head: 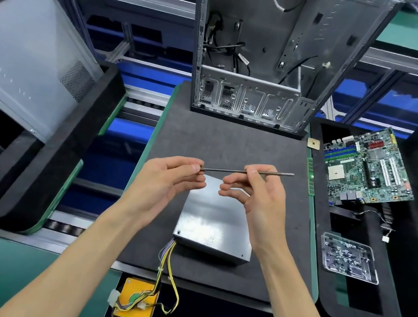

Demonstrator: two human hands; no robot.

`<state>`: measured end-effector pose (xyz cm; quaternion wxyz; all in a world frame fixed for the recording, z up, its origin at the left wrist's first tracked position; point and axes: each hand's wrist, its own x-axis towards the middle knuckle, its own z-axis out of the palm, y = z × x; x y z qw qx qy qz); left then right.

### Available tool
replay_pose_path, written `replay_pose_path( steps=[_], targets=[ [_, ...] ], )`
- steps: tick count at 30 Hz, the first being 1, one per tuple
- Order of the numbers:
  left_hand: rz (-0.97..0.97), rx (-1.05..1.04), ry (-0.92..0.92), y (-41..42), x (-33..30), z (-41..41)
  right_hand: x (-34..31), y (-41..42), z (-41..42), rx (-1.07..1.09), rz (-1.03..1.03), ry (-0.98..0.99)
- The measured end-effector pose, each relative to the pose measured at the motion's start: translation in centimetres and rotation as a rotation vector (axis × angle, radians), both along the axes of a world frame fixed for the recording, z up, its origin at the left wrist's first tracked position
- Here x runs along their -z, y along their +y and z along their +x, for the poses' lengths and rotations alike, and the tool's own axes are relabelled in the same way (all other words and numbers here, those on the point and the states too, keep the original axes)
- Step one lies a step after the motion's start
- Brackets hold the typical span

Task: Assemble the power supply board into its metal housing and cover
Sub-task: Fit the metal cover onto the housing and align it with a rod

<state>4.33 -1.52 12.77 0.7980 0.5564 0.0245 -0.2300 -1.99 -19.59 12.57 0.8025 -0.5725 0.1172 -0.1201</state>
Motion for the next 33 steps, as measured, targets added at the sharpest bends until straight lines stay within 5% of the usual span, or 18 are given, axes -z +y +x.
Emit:
replay_pose_path(
  steps=[11,21,33],
  targets=[
    [0.075,-0.04,-0.105,0.1,-0.2,0.9,-0.4,0.3,0.6,0.017,-0.039,-0.048],
    [-0.183,-0.047,0.072,-0.8,-0.7,2.9,-0.9,0.9,2.0,0.04,0.065,-0.109],
    [-0.168,-0.08,0.142,-1.0,0.9,4.4,-0.4,0.7,3.6,-0.018,-0.01,-0.116]
  ],
)
